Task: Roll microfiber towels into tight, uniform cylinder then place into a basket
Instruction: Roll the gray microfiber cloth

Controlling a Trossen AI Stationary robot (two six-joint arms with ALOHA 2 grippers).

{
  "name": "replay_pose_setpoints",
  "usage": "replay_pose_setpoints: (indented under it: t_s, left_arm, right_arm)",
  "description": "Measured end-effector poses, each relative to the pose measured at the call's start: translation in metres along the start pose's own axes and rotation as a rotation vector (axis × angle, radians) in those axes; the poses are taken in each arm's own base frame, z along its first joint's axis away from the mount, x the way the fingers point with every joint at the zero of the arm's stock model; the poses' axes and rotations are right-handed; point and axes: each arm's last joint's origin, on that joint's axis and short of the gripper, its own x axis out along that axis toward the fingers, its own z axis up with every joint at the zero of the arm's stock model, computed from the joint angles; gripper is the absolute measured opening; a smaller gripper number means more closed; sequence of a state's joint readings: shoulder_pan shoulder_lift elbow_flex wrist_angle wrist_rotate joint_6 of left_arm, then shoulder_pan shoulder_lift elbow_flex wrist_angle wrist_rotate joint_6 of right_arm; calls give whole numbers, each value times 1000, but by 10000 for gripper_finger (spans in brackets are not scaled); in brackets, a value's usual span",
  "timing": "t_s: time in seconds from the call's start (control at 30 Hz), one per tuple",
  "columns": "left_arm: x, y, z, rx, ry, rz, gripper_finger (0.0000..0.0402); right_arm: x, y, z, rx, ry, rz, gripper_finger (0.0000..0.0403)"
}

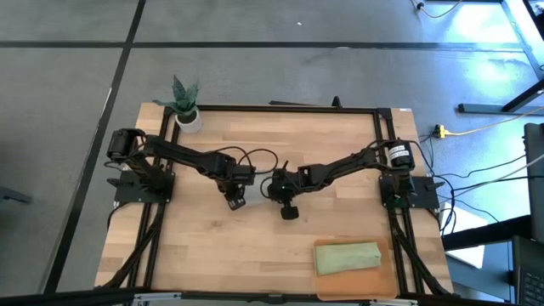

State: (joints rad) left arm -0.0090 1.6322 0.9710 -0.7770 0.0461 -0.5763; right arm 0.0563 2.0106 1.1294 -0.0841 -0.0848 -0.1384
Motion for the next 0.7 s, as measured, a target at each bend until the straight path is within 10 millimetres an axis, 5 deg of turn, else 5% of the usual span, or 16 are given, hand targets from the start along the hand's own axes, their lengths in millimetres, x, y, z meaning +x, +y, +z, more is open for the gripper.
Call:
replay_pose_setpoints:
  t_s: [0.7]
  left_arm:
    - [-90, 11, -28, -30, -369, -42, 90]
  right_arm:
    - [0, 1, -1, 47, 3, 38, 0]
